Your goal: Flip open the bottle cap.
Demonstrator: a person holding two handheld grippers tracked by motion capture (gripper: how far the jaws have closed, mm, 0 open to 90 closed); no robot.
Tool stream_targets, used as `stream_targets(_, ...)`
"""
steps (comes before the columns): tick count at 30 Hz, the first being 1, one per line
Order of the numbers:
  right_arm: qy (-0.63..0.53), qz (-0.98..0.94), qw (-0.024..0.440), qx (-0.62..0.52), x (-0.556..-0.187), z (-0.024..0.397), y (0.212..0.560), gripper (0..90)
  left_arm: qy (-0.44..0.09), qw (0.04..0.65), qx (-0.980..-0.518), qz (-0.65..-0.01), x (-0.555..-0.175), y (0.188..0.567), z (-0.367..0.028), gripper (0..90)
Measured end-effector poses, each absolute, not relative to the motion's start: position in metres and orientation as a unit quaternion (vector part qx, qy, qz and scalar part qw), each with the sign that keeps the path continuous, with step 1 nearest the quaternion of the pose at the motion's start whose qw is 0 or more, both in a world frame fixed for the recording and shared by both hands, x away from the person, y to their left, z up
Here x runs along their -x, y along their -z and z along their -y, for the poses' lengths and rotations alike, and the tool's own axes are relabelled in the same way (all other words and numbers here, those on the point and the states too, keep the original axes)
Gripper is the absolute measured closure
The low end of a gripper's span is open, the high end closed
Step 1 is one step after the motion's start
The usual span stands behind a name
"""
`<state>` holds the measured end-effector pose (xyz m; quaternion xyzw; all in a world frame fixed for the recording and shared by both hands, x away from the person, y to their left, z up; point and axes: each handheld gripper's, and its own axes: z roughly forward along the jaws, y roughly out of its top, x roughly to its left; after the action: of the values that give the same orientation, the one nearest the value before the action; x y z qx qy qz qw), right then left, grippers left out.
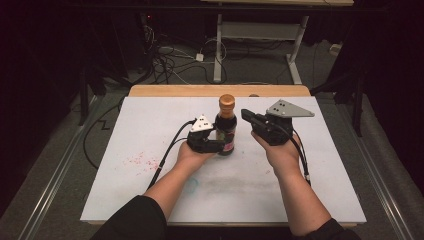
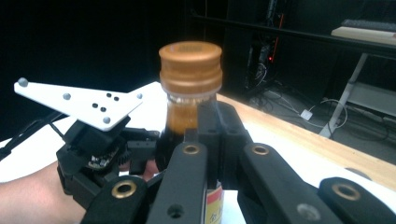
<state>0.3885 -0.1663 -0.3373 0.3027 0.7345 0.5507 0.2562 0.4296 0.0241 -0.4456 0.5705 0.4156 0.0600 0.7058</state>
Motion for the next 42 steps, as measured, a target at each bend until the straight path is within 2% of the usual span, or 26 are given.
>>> stream_targets(6, -0.535, -0.741, 0.272, -0.301, -0.392, 0.160, 0.332, 90.0, -0.063, 0.709, -0.565, -0.417, -0.428, 0.447, -0.024, 27.5)
stream_targets(19, -0.526, -0.762, 0.249, -0.285, -0.397, 0.151, 0.324, 90.0, -0.067, 0.707, -0.564, -0.422, -0.427, 0.447, -0.023, 27.3)
stream_targets(42, -0.504, -0.780, 0.254, -0.272, -0.401, 0.144, 0.313, 90.0, -0.087, 0.705, -0.568, -0.415, -0.425, 0.448, -0.021, 28.3)
